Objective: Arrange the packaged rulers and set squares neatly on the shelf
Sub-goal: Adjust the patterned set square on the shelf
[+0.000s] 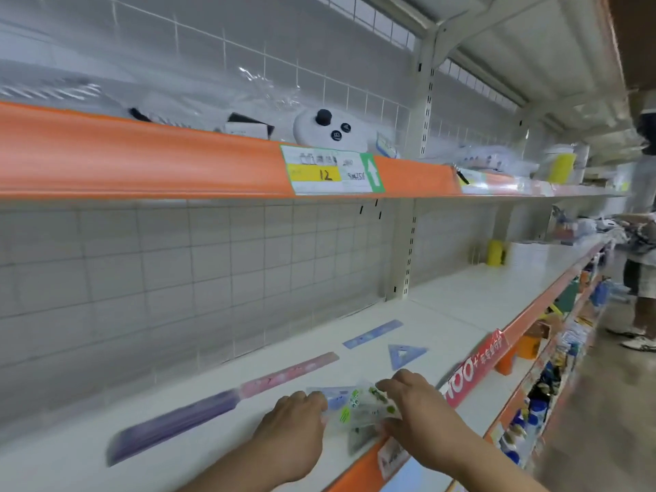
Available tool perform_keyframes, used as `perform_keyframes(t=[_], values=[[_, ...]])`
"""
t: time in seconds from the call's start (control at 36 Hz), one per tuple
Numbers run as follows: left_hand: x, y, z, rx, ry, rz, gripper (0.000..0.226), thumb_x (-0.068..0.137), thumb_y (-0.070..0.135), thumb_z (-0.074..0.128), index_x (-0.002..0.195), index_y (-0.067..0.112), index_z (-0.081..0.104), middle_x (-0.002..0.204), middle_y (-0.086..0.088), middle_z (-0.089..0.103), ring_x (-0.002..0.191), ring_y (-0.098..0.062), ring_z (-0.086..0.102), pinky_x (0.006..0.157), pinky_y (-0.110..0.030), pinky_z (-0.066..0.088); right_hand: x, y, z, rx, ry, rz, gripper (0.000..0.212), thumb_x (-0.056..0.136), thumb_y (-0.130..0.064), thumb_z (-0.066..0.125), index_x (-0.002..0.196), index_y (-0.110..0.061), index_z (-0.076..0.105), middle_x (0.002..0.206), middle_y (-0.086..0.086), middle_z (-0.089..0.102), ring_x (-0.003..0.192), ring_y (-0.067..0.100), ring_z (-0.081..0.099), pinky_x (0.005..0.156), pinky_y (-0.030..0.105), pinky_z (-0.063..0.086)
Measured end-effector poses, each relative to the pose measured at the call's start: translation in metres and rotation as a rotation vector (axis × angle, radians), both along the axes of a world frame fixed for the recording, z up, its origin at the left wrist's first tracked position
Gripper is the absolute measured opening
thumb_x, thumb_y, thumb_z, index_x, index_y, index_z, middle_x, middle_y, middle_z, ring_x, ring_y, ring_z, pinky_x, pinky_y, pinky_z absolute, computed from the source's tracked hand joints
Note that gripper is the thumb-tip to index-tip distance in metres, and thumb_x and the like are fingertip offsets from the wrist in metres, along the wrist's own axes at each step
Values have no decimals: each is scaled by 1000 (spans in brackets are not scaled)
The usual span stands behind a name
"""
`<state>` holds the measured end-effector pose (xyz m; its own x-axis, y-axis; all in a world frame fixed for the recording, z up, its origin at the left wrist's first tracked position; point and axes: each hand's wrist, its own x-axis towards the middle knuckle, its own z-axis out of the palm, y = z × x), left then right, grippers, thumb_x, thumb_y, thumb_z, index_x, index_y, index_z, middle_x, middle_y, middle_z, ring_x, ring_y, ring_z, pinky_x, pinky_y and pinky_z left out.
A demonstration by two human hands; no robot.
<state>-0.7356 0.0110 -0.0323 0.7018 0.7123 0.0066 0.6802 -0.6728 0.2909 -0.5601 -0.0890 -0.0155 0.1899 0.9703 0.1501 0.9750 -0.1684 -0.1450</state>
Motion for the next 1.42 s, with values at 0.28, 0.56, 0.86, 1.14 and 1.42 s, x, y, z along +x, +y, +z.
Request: perform_keyframes(t=[0.28,0.56,0.86,1.14,1.42], values=[[108,25,-14,-11,-30,224,31,99,15,31,125,18,47,126,-5,49,119,-23,45,100,-37,40,124,57,-7,-3,-28,224,53,90,-32,57,140,-25,42,127,-3,46,124,16,42,100,25,36],[212,24,-19,22,-57,408,27,102,21,31,122,17,48,122,-7,51,114,-24,48,97,-35,41,249,94,-4,-31,-26,394,47,91,-32,57,137,-25,46,123,-4,47,121,16,44,100,24,36],[268,33,-21,10,-35,492,29,97,17,36,122,19,49,121,-4,53,112,-23,50,93,-32,41,333,132,-12,-120,0,437,51,92,-36,57,140,-24,43,125,-2,47,122,15,43,102,24,35],[296,46,-23,-22,25,533,32,98,17,37,128,22,47,126,-3,50,117,-21,47,99,-32,40,372,159,-27,-210,-3,448,43,94,-33,54,134,-19,47,126,1,45,122,17,41,101,26,36],[304,52,-24,-19,62,556,30,97,20,37,125,21,50,124,-3,52,117,-21,48,98,-34,41,383,174,-37,-226,54,464,31,92,-34,54,120,-19,55,104,-2,37,110,16,43,91,25,37]])
